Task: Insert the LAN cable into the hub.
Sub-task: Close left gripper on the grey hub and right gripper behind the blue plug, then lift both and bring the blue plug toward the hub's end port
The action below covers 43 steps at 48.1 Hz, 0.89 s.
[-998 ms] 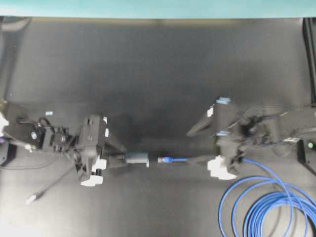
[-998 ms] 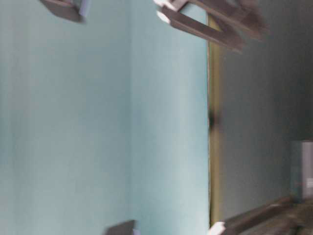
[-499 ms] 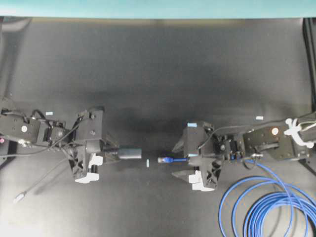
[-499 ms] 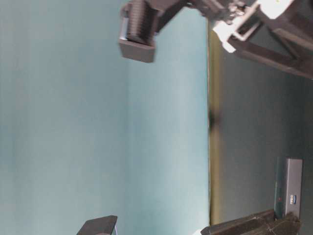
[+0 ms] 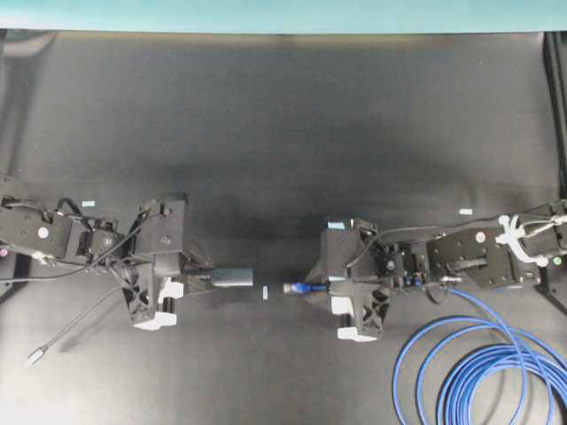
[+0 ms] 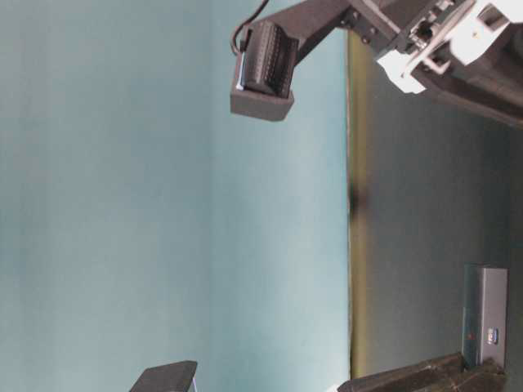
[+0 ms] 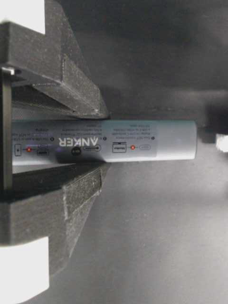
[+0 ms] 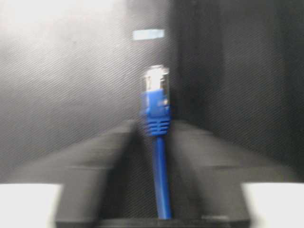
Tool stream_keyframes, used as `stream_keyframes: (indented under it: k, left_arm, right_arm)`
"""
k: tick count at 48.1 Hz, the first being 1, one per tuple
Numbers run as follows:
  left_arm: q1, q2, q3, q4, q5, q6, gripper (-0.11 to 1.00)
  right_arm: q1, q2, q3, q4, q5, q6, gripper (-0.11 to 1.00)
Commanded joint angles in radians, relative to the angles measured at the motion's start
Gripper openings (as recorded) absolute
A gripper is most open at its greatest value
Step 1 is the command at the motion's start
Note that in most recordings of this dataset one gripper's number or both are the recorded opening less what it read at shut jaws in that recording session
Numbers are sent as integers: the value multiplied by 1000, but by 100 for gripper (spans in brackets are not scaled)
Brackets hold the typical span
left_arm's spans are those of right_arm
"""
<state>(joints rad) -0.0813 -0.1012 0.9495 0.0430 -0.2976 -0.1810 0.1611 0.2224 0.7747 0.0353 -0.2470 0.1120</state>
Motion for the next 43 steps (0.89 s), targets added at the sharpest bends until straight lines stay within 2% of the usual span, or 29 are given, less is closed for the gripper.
stream_keyframes:
  k: [1,15,26,34,43]
  left_arm:
    - [-3,-20,-18,3,-5,0,29]
    - [-12,-26,-23,3,5,2,29]
    - [-9,-20,-77,5,97,41,29]
    - [-2,2,-114,5,117,81,29]
    - [14,11,-129,5,133,87,29]
  right_arm:
    - [3,14,-9,3,2,3,11]
    - [2,-35,-14,6,35,11,11]
    - [-31,-126,-48,2,135,2,11]
    - [-41,-106,-98,-3,158,-5,11]
    - [-43,-98,-124,-5,196,-14,11]
